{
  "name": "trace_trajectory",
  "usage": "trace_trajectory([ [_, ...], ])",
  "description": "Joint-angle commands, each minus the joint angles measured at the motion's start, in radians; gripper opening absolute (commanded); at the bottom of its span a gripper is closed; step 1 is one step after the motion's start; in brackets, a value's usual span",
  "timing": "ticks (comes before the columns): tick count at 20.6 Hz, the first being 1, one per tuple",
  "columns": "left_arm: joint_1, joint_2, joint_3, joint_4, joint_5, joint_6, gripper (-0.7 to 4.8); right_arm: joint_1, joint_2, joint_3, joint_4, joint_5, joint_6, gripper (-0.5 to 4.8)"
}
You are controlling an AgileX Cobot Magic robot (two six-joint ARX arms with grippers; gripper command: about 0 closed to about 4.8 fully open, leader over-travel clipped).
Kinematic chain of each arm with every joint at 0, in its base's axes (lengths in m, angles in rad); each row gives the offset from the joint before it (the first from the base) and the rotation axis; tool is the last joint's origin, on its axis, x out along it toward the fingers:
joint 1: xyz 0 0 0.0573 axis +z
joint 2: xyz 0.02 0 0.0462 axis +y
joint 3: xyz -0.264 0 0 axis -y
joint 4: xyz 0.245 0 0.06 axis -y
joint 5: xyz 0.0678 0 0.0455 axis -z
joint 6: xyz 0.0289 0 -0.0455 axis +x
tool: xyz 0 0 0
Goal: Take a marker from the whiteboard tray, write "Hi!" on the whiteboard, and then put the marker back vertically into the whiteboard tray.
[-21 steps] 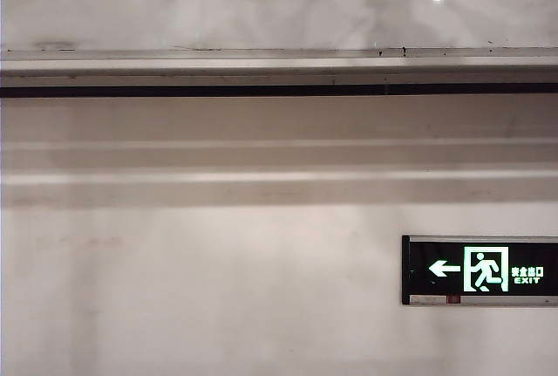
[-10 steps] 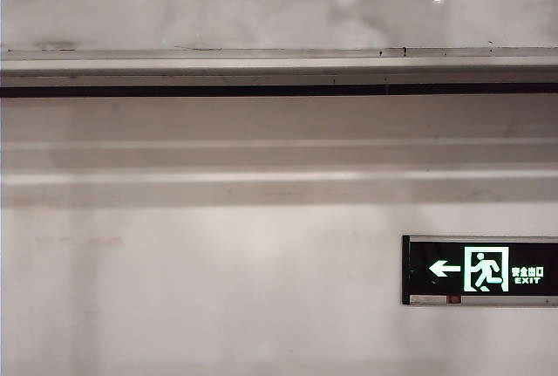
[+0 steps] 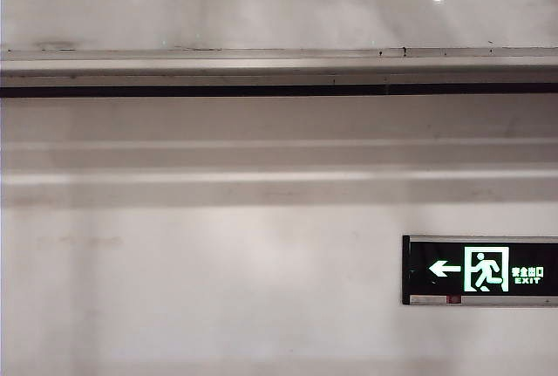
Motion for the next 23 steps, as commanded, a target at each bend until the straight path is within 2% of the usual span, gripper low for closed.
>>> trace_trajectory([
  [1,0.0,-0.004,0.006,0.012,-0.129,-0.016,-0.06,0.039,0.064,0.085,0.018,0.021,0.004,-0.02],
  [8,0.0,-0.003,0.006,0.009,-0.135,0.006,-0.06,0.177,0.287,0.344,0.024,0.131,0.002,-0.02],
  [11,0.0,-0.004,0.006,0.005,-0.086,0.007,-0.06,0.201,0.359,0.407,0.035,0.156,0.0,-0.02],
  [15,0.0,-0.007,0.006,0.005,-0.024,0.007,-0.06,0.208,0.42,0.425,0.079,0.16,0.0,-0.02],
  [20,0.0,-0.021,0.006,0.007,-0.024,0.006,-0.06,0.206,0.472,0.425,0.109,0.32,0.0,-0.02],
  [23,0.0,-0.024,0.006,0.005,-0.002,0.006,-0.06,0.206,0.5,0.425,0.154,0.314,0.0,-0.02],
])
